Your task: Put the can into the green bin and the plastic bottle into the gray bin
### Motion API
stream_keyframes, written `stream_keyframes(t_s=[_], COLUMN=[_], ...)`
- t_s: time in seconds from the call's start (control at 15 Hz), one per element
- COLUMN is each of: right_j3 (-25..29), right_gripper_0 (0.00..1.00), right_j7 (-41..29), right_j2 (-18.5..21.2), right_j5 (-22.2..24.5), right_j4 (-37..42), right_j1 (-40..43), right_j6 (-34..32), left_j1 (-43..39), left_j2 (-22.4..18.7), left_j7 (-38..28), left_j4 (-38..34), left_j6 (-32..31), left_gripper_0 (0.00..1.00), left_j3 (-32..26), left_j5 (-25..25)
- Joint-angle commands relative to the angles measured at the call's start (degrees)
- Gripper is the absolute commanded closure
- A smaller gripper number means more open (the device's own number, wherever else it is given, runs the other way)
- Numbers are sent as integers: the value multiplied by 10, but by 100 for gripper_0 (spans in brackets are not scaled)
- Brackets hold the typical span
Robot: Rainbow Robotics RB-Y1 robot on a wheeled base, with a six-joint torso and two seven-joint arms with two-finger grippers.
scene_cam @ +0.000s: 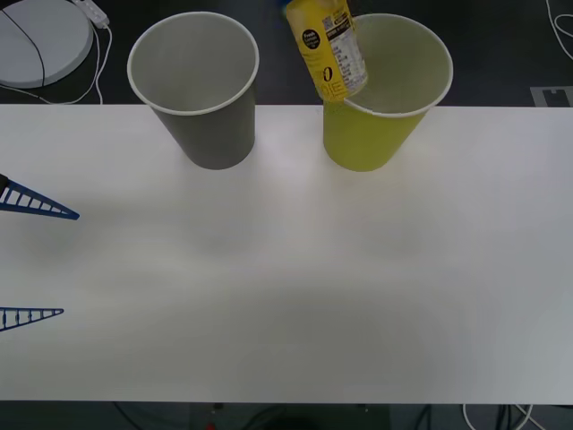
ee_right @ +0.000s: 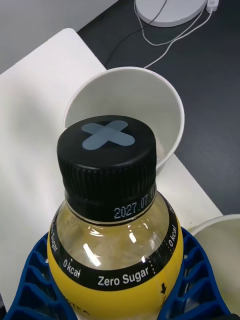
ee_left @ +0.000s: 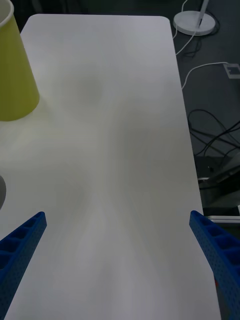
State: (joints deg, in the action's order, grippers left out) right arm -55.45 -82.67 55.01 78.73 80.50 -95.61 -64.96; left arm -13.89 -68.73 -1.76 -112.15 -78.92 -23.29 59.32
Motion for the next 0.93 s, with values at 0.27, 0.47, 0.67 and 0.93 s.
stream_keyframes(t_s=[0.27,0.47,0.67,0.93], right_j3=[-39,-62,-84,-101], right_gripper_0=[100,100,100,100], right_j7=[1,0,0,1], right_j2=[-68,-111,-156,-216], right_j5=[5,5,4,1], right_j4=[-96,-151,-211,-291], right_j1=[-50,-81,-107,-137], right_j6=[-2,-3,-3,-3], left_j1=[0,0,0,0], left_j2=[0,0,0,0], left_j7=[0,0,0,0], left_j4=[0,0,0,0], left_j6=[0,0,0,0], left_gripper_0=[0,0,0,0], left_j3=[0,0,0,0], left_j5=[0,0,0,0])
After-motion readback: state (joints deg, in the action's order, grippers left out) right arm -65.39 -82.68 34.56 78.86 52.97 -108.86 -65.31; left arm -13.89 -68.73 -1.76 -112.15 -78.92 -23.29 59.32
